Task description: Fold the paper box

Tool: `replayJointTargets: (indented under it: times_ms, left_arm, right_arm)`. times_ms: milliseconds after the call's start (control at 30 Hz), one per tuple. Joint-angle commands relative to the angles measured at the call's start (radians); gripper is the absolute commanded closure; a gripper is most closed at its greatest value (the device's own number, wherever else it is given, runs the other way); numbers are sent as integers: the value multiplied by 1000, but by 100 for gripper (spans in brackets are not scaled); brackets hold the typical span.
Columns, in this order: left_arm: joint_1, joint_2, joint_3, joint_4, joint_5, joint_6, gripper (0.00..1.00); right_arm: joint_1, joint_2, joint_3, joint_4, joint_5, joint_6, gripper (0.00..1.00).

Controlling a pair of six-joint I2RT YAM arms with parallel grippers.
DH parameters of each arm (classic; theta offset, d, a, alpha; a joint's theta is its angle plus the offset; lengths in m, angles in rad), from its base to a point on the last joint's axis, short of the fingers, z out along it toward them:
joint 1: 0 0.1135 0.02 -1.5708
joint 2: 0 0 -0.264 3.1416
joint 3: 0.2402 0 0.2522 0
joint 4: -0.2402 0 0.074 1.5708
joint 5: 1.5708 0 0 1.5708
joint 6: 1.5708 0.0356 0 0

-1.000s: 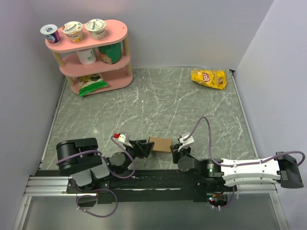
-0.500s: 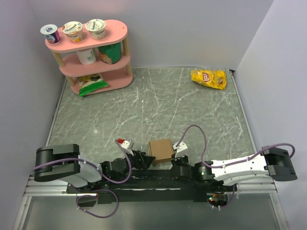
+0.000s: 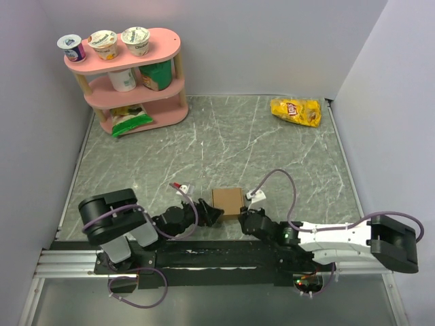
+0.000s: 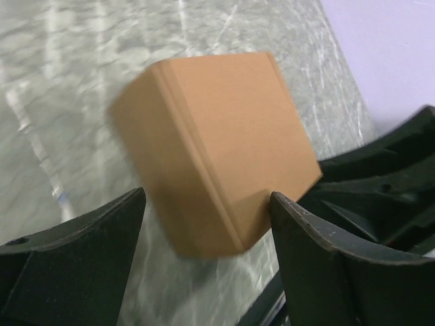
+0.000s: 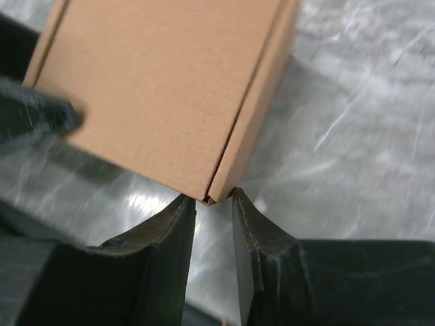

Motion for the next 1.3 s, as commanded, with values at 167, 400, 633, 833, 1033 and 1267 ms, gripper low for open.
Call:
replayJointTargets:
  times_ms: [167, 400, 633, 833, 1033, 1267]
  left_arm:
    - [192, 55, 40, 97, 173, 86, 20]
    - [295, -213, 56, -147, 155, 225, 4]
    - [540, -543, 143, -653, 102, 268, 4]
    - [708, -739, 258, -950, 107, 270, 4]
    - [708, -890, 361, -1226, -5, 272, 4]
    - [708, -850, 416, -1251, 33, 279, 4]
  right_arm:
    - [-256, 165, 98, 307, -220, -328, 66]
    - [-266, 92, 193, 260, -288, -419, 1]
    - [-519, -13, 270, 103, -470, -450, 0]
    - [-863, -66, 317, 11, -680, -396, 0]
    - [-1054, -224, 302, -65, -684, -410, 0]
    - [-1092, -301, 290, -107, -659, -438, 0]
